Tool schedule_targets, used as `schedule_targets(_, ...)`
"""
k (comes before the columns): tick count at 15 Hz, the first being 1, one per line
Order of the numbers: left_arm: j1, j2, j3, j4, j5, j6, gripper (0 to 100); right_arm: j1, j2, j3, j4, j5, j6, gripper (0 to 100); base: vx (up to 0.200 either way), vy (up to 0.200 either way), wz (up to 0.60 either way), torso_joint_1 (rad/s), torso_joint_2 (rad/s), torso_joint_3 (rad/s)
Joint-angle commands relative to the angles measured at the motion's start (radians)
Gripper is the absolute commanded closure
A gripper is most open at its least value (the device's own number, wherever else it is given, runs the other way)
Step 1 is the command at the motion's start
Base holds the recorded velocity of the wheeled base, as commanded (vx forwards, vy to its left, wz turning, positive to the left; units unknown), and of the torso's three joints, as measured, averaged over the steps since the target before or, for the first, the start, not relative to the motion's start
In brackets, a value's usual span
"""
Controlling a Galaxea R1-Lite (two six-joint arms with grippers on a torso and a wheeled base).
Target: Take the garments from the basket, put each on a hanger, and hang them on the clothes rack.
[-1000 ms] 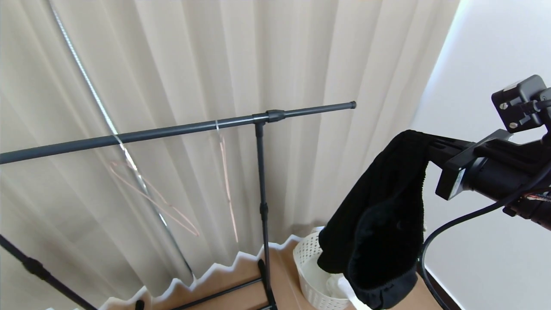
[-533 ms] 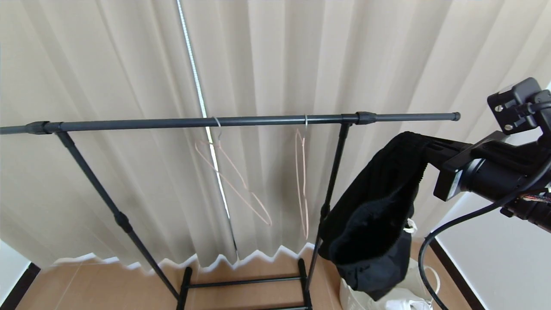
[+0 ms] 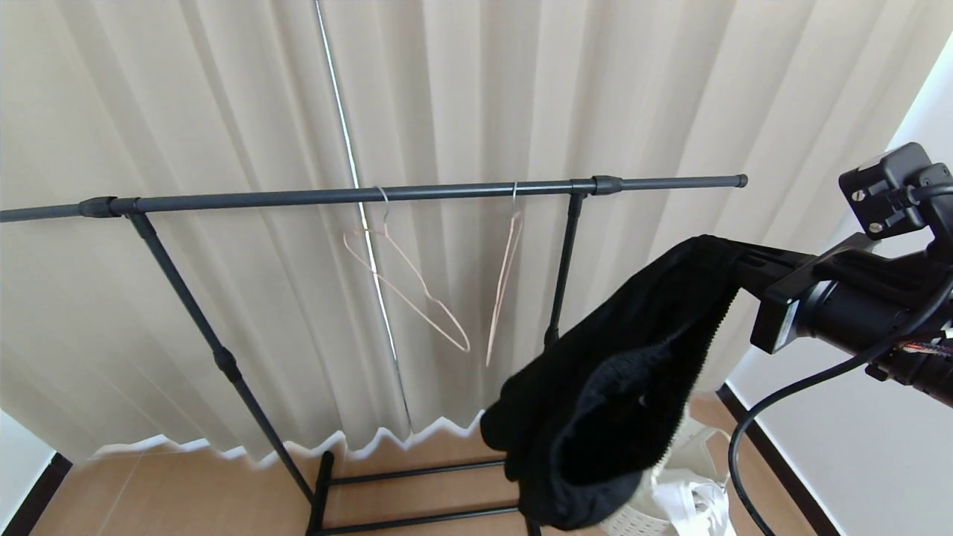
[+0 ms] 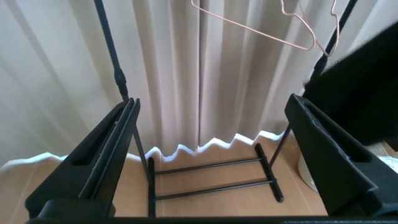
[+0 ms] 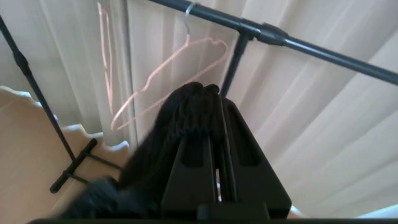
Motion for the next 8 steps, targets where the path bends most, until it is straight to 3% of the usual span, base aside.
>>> schedule_targets(1, -0.001, 0.001, 0.000, -0.001, 0.000, 0.000, 0, 0.001, 0.001, -0.001, -0.002, 0.001, 0.000, 100, 0.000, 0.000, 0.00, 0.000, 0.00, 0.000)
schedule_targets(4, -0.001, 0.001, 0.000, -0.001, 0.001, 0.000, 0, 0.001, 0.001, -0.001, -0.002, 0.001, -0.002, 100, -0.200, 0.000, 0.00, 0.012, 0.01, 0.001)
schedule_targets(8, -0.001, 0.001, 0.000, -0.001, 0.001, 0.000, 0, 0.001, 0.002, 0.001, -0.002, 0.001, -0.019, 100, 0.000, 0.000, 0.00, 0.000, 0.00, 0.000)
